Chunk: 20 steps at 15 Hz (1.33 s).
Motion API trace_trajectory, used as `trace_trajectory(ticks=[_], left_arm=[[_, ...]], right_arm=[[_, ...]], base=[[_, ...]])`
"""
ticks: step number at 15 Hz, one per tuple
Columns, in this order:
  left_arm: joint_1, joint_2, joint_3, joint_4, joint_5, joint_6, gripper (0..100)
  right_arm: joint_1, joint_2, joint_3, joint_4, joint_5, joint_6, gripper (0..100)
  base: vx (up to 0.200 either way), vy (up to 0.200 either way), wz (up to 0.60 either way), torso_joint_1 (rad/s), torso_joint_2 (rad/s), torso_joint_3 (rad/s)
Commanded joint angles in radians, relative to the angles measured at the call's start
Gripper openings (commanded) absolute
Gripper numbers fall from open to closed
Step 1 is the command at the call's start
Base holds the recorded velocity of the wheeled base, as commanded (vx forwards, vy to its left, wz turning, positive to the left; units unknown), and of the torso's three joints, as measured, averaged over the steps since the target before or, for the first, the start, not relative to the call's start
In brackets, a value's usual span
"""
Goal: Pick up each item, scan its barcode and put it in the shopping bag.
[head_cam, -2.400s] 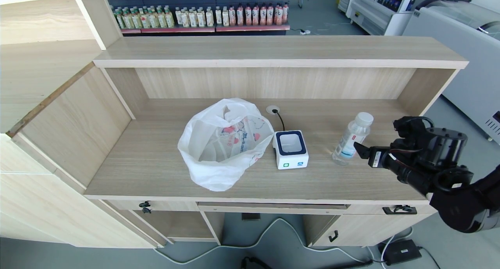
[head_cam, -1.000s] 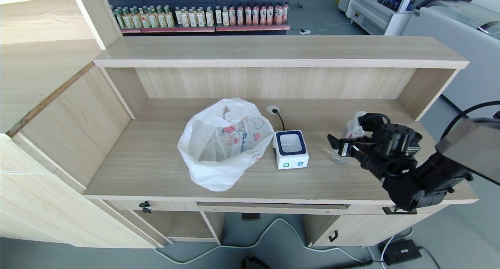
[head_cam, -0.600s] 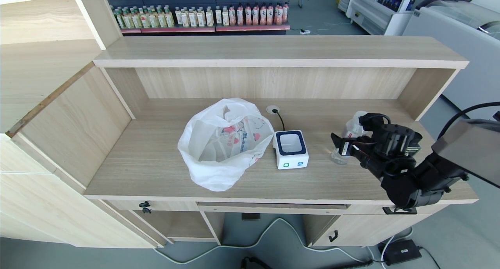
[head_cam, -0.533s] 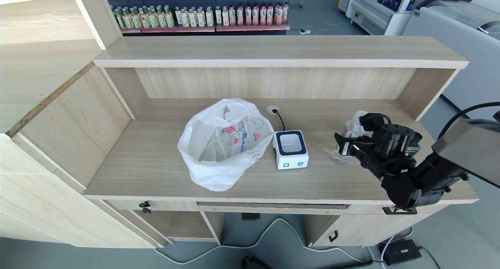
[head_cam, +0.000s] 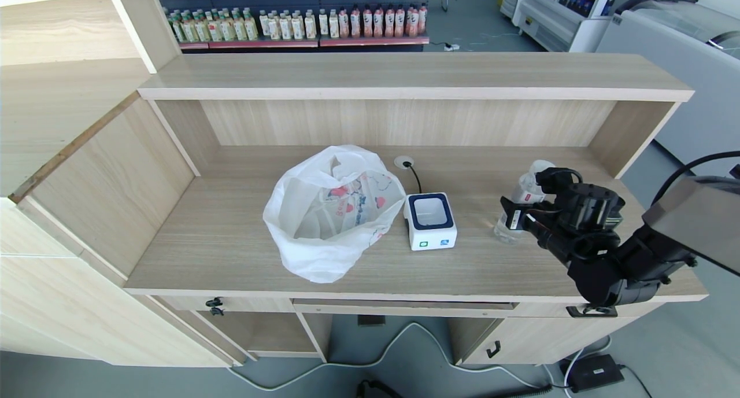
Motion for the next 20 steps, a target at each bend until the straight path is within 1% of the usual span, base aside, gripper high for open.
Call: trace_trajectory(ticks=[1, 3, 4, 5, 6, 7, 8, 10, 11, 12, 14, 15, 16, 18, 19, 20], left_arm=[[0.0, 0.0, 0.0, -0.001, 0.0, 0.0, 100], [0.0, 0.0, 0.0, 0.001, 0.0, 0.0, 100], [0.0, 0.0, 0.0, 0.001, 0.0, 0.0, 100], [0.0, 0.0, 0.0, -0.001, 0.0, 0.0, 100], [0.0, 0.0, 0.0, -0.001, 0.0, 0.0, 100], [0.0, 0.0, 0.0, -0.001, 0.0, 0.0, 100], [0.0, 0.0, 0.0, 0.001, 0.0, 0.0, 100], [0.0, 0.0, 0.0, -0.001, 0.0, 0.0, 100], [0.0, 0.0, 0.0, -0.001, 0.0, 0.0, 100], [0.0, 0.0, 0.0, -0.001, 0.0, 0.0, 100], [0.0, 0.0, 0.0, -0.001, 0.0, 0.0, 100], [0.0, 0.0, 0.0, -0.001, 0.0, 0.0, 100], [0.0, 0.0, 0.0, 0.001, 0.0, 0.0, 100], [0.0, 0.0, 0.0, 0.001, 0.0, 0.0, 100], [0.0, 0.0, 0.0, -0.001, 0.0, 0.0, 100], [0.0, 0.0, 0.0, -0.001, 0.0, 0.0, 100]], right_arm=[[0.0, -0.013, -0.002, 0.001, 0.0, -0.003, 0], [-0.003, -0.056, 0.005, 0.02, 0.004, -0.002, 0], [-0.011, -0.096, 0.01, 0.053, 0.029, 0.006, 0], [-0.023, -0.206, 0.033, 0.155, 0.115, 0.028, 0], [-0.023, -0.206, 0.033, 0.155, 0.115, 0.028, 0], [-0.037, -0.433, 0.088, 0.336, 0.286, 0.107, 0], [-0.054, -0.545, 0.107, 0.431, 0.395, 0.141, 0], [-0.117, -0.749, 0.082, 0.679, 0.682, 0.17, 0], [-0.137, -0.807, 0.07, 0.751, 0.78, 0.189, 0], [-0.152, -0.924, 0.065, 0.854, 0.965, 0.244, 0], [-0.146, -1.059, 0.09, 0.903, 1.147, 0.348, 0], [-0.131, -1.096, 0.102, 0.903, 1.192, 0.373, 0], [-0.094, -1.119, 0.11, 0.903, 1.219, 0.387, 0], [-0.023, -1.136, 0.101, 0.9, 1.233, 0.436, 0], [-0.009, -1.139, 0.097, 0.899, 1.242, 0.457, 0], [0.023, -1.142, 0.087, 0.891, 1.267, 0.494, 0]], base=[[0.0, 0.0, 0.0, 0.0, 0.0, 0.0], [0.0, 0.0, 0.0, 0.0, 0.0, 0.0], [0.0, 0.0, 0.0, 0.0, 0.0, 0.0], [0.0, 0.0, 0.0, 0.0, 0.0, 0.0], [0.0, 0.0, 0.0, 0.0, 0.0, 0.0], [0.0, 0.0, 0.0, 0.0, 0.0, 0.0], [0.0, 0.0, 0.0, 0.0, 0.0, 0.0], [0.0, 0.0, 0.0, 0.0, 0.0, 0.0], [0.0, 0.0, 0.0, 0.0, 0.0, 0.0], [0.0, 0.0, 0.0, 0.0, 0.0, 0.0], [0.0, 0.0, 0.0, 0.0, 0.0, 0.0], [0.0, 0.0, 0.0, 0.0, 0.0, 0.0], [0.0, 0.0, 0.0, 0.0, 0.0, 0.0], [0.0, 0.0, 0.0, 0.0, 0.0, 0.0], [0.0, 0.0, 0.0, 0.0, 0.0, 0.0], [0.0, 0.0, 0.0, 0.0, 0.0, 0.0]])
